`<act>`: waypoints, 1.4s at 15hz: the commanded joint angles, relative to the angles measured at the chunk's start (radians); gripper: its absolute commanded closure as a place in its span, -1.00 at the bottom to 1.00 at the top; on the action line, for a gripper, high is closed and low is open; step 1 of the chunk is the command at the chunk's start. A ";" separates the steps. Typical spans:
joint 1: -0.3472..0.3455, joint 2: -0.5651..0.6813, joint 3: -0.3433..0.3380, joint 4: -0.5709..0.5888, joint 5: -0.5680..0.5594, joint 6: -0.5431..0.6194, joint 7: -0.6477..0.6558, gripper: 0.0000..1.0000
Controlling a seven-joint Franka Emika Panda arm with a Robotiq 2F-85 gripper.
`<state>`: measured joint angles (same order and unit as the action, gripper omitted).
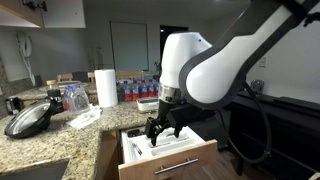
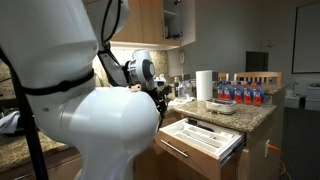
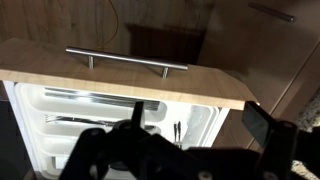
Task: Open the drawer on the right.
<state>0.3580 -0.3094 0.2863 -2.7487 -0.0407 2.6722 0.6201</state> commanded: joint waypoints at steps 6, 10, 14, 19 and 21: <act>-0.085 -0.172 0.102 0.008 0.083 -0.152 0.093 -1.00; -0.119 -0.184 0.100 0.016 0.092 -0.166 0.073 -1.00; -0.148 -0.136 0.095 0.047 0.088 -0.158 0.076 -1.00; -0.148 -0.134 0.095 0.048 0.088 -0.158 0.076 -1.00; -0.148 -0.134 0.095 0.048 0.088 -0.158 0.076 -1.00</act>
<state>0.2136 -0.4418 0.3787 -2.7016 0.0436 2.5166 0.6998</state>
